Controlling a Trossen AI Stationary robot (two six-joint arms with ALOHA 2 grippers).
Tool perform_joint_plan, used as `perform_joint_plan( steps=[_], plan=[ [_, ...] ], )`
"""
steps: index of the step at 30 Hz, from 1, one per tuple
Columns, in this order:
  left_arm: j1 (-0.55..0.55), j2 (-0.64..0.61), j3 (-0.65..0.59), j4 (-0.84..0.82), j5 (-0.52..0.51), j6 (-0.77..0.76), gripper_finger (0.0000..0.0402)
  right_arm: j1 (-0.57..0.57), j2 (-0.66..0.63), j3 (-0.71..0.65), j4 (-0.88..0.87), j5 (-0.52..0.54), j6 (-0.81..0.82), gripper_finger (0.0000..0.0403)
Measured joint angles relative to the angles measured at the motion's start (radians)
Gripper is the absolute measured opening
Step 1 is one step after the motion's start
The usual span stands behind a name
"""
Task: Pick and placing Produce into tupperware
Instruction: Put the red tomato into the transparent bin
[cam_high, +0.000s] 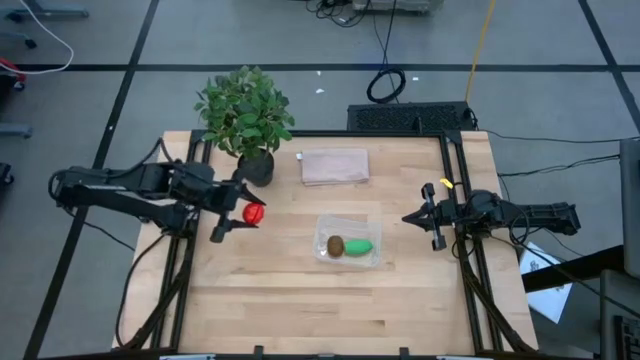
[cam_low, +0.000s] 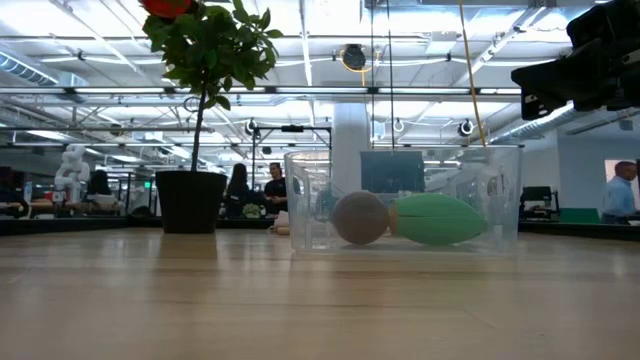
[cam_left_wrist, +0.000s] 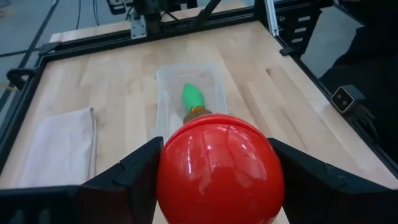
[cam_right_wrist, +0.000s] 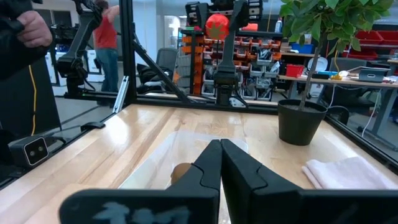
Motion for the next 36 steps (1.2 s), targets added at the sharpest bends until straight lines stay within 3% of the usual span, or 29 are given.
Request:
perform_joint_plan(
  steps=[3,8,16,25,36],
  plan=[
    [0.008,-0.032,-0.017,0.007,0.000,-0.013,0.0254,0.000,0.000,0.000,0.000,0.000,0.000,0.0000],
    [0.016,-0.093,-0.145,0.103,0.016,-0.028,0.0254,0.000,0.000,0.000,0.000,0.000,0.000,0.0000],
    [0.033,-0.208,-0.407,0.408,0.072,-0.051,0.0255,0.000,0.000,0.000,-0.001,0.000,0.000,0.0000],
    [0.033,-0.347,-0.585,0.638,0.079,-0.018,0.0255,0.000,0.000,0.000,-0.001,0.000,0.000,0.0000],
    [0.033,-0.363,-0.771,0.918,0.079,0.019,0.0255,0.000,0.000,0.000,-0.001,0.000,0.000,0.0000]
  ],
)
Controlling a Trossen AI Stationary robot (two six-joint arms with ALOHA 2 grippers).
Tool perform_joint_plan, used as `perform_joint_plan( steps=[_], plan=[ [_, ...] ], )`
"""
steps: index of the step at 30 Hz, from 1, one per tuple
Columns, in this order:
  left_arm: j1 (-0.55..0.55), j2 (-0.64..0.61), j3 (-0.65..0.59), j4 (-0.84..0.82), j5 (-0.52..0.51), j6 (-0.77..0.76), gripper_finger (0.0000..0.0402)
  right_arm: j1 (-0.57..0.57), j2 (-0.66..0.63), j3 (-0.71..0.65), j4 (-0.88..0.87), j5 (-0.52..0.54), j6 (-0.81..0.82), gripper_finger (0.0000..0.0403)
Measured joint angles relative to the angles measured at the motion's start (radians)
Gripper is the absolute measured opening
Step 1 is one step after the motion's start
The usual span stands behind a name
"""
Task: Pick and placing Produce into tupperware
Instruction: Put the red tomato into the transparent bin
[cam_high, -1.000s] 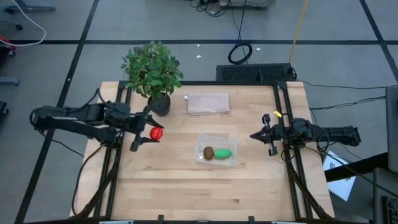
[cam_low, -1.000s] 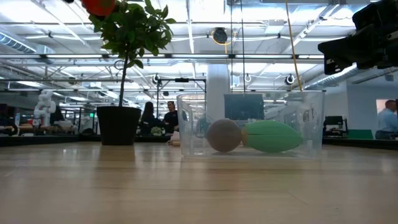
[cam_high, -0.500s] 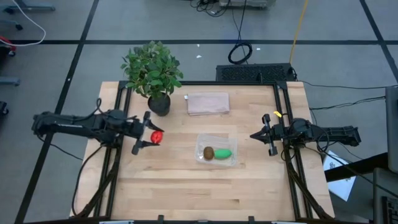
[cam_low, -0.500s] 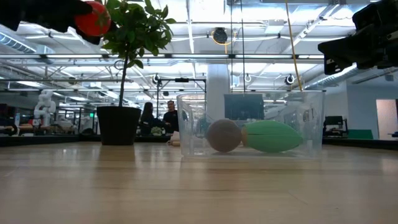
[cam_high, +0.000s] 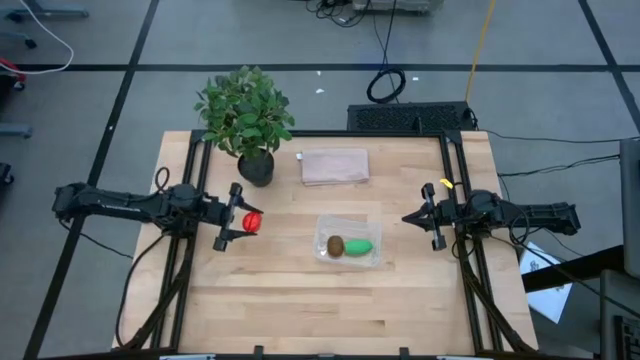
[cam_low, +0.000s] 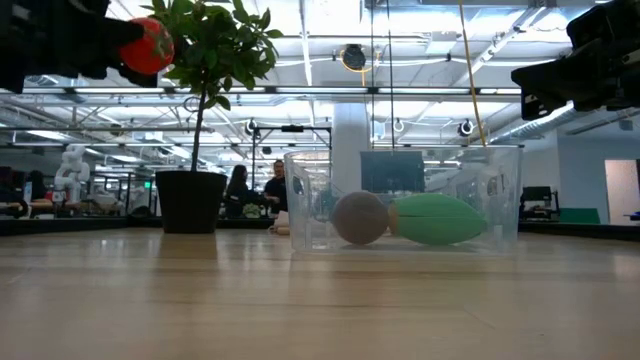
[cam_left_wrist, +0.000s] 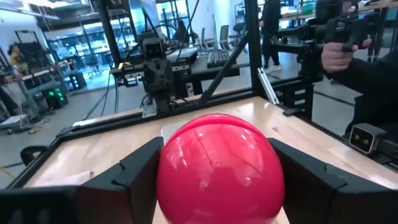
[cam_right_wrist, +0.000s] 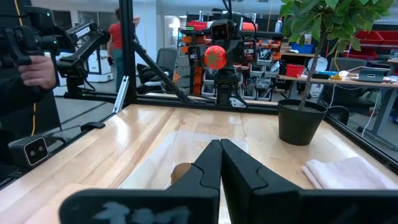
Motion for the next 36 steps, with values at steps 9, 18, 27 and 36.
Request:
perform_joint_plan(
  steps=[9,18,27,36],
  plan=[
    [0.000,0.000,-0.038,0.057,-0.001,0.035,0.0255,0.000,0.000,-0.016,0.000,0.006,-0.001,0.0000],
    [0.000,0.000,-0.038,0.061,-0.004,0.049,0.0255,0.000,0.000,-0.023,-0.001,0.030,-0.003,0.0000],
    [0.000,0.000,-0.038,0.061,-0.006,0.049,0.0255,0.000,0.000,-0.023,0.000,0.030,-0.003,0.0000],
    [0.000,0.000,-0.038,0.066,-0.024,0.027,0.0255,0.000,0.000,-0.023,0.005,0.030,-0.003,0.0000]
  ],
)
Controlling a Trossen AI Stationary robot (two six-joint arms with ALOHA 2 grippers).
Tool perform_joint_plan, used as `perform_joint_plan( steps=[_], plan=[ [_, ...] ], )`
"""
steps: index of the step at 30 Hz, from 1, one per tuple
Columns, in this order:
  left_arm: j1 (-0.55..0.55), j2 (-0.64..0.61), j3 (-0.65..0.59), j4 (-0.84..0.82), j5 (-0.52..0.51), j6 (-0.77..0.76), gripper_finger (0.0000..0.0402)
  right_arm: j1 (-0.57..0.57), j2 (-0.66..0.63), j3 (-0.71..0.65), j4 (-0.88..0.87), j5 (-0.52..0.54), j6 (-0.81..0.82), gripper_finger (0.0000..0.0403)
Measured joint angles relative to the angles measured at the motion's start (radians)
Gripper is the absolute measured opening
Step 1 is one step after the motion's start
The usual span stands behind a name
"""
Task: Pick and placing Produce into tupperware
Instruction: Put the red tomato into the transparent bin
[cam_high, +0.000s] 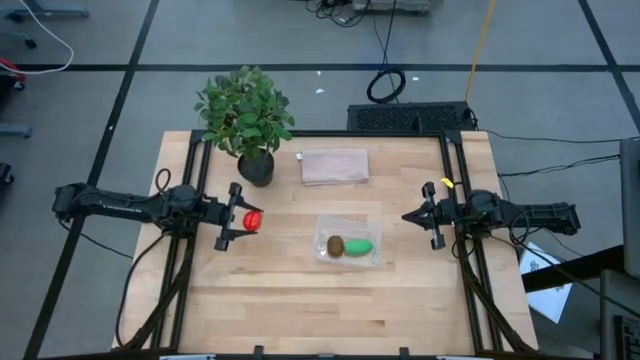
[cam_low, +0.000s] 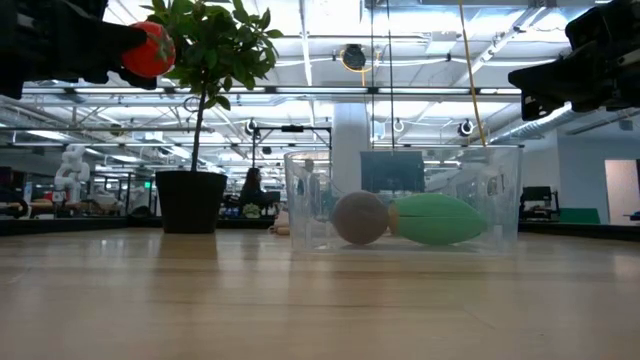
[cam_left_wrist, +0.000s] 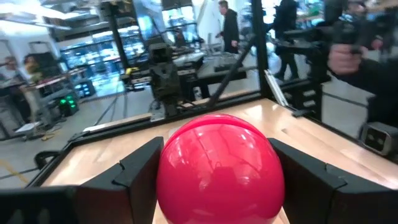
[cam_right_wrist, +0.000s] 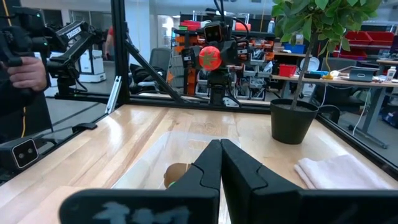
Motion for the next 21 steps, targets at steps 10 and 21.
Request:
perform_joint_plan(
  steps=[10,21],
  plan=[
    [0.000,0.002,0.024,0.074,-0.119,-0.080,0.0255,0.000,0.000,0.000,0.014,0.000,-0.008,0.0000],
    [0.001,0.188,0.299,-0.105,-0.146,0.003,0.0255,0.000,0.000,0.000,0.030,0.000,-0.008,0.0000]
  ],
)
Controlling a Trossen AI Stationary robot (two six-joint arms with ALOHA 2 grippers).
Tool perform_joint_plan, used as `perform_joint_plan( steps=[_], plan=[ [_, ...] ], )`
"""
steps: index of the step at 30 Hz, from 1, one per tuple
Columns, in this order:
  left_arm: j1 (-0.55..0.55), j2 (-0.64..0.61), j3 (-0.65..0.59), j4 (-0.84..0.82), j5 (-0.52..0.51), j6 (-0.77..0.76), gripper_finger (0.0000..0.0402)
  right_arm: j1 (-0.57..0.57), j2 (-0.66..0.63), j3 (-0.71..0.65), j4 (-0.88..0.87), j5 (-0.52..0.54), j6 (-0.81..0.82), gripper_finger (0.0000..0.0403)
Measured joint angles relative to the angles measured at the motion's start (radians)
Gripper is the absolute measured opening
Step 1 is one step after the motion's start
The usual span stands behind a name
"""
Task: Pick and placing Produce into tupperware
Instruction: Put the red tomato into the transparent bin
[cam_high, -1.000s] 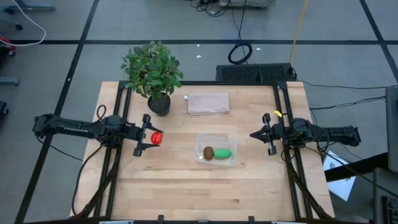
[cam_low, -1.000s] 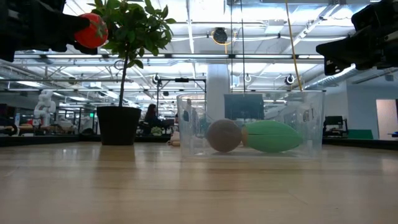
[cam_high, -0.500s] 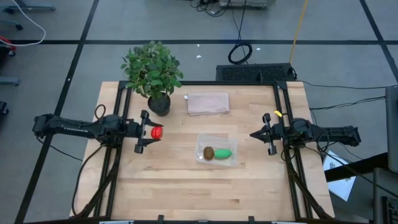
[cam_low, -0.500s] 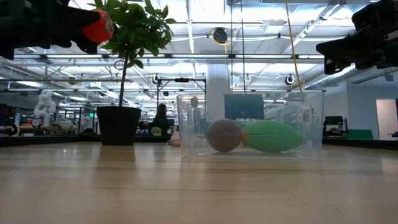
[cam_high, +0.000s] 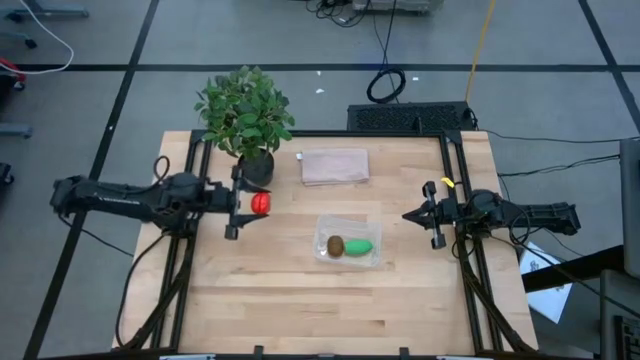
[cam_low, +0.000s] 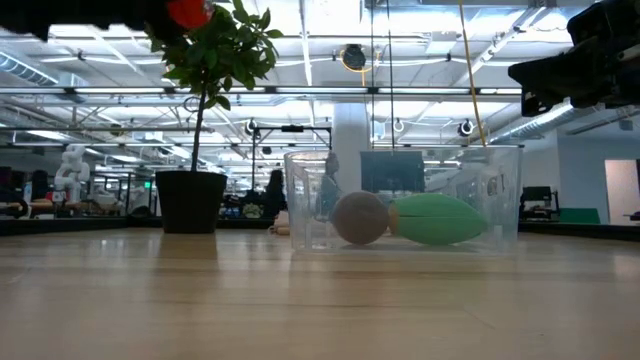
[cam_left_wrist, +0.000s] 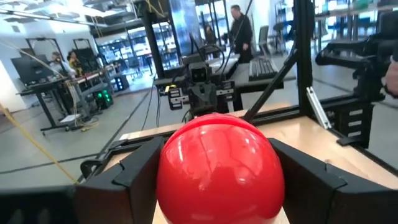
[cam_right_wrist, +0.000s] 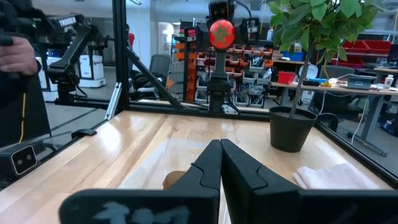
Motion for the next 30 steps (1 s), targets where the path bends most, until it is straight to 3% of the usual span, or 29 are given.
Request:
perform_joint_plan(
  steps=[15,21,30],
  plan=[
    [0.117,0.351,0.364,-0.147,0.099,-0.046,0.0255,0.000,0.000,0.000,-0.005,0.000,0.003,0.0000],
    [0.165,0.463,0.508,-0.235,0.210,-0.066,0.0255,0.000,0.000,0.000,-0.004,0.000,0.004,0.0000],
    [0.182,0.643,0.739,-0.389,0.294,-0.052,0.0255,0.000,0.000,0.000,-0.005,0.000,0.004,0.0000]
  ],
)
